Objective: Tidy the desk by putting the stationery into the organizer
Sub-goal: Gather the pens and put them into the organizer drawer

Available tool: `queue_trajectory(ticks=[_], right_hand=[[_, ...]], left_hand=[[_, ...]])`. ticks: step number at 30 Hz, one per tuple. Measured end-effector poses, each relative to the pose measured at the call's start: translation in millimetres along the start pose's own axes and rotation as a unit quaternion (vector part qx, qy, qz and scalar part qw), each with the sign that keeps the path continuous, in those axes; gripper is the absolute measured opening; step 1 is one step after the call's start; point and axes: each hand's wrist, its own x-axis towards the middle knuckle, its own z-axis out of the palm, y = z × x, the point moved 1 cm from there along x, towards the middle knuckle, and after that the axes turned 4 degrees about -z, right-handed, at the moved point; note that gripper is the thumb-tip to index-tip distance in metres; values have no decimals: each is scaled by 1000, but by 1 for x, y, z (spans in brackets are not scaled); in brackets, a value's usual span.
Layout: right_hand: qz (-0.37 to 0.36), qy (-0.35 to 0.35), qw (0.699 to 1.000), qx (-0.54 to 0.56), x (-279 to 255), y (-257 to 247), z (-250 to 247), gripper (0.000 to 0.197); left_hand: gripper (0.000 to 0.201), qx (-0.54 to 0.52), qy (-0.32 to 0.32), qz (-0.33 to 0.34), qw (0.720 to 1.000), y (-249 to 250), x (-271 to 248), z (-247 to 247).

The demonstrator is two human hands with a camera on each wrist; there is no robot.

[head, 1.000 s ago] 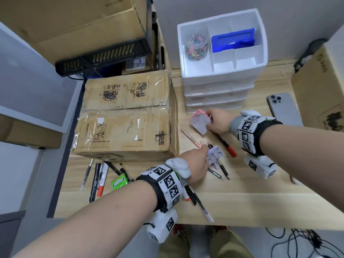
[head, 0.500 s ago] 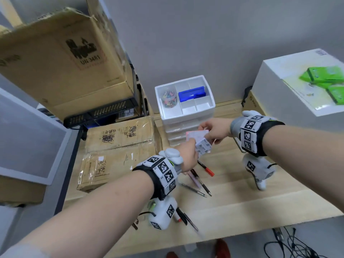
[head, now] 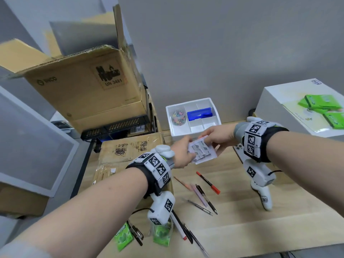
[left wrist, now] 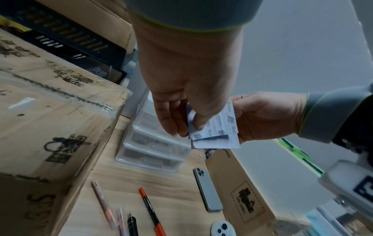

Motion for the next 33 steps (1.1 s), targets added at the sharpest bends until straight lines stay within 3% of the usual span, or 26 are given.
queue_trajectory(ticks=[3,5,8,12,14,17,23,28,33], right_hand=[[-14,32,998,53,7,-9,4,20],[-20,29,994,99,12,-14,4,14],[-24,24,993,116,18,-19,0,25],[-86,163,983,13,35,-22,-6,31],[-125,212,969,9,42,-27,-8,23],[-164,219,962,-5,52,-36,-12,23],[-177,266,941,-115,83,-51,-29,33],[-153,245,934,-212,120,-51,-30,41],[-124,230,932,-251,147,-31,-17,21]], left_hand=[[17,-71,-3,-9,997,-4,1,-9],[16,-119,4,-22,993,-6,2,-13],[17,-171,11,-41,984,-7,8,-21],[11,-204,37,-53,977,-5,18,-29],[9,-172,64,-44,982,-5,23,-34],[17,-100,107,-33,989,-10,32,-40],[40,18,139,-120,983,-40,58,-49],[50,154,129,-44,979,-54,75,-52],[67,164,100,18,981,-60,87,-53]])
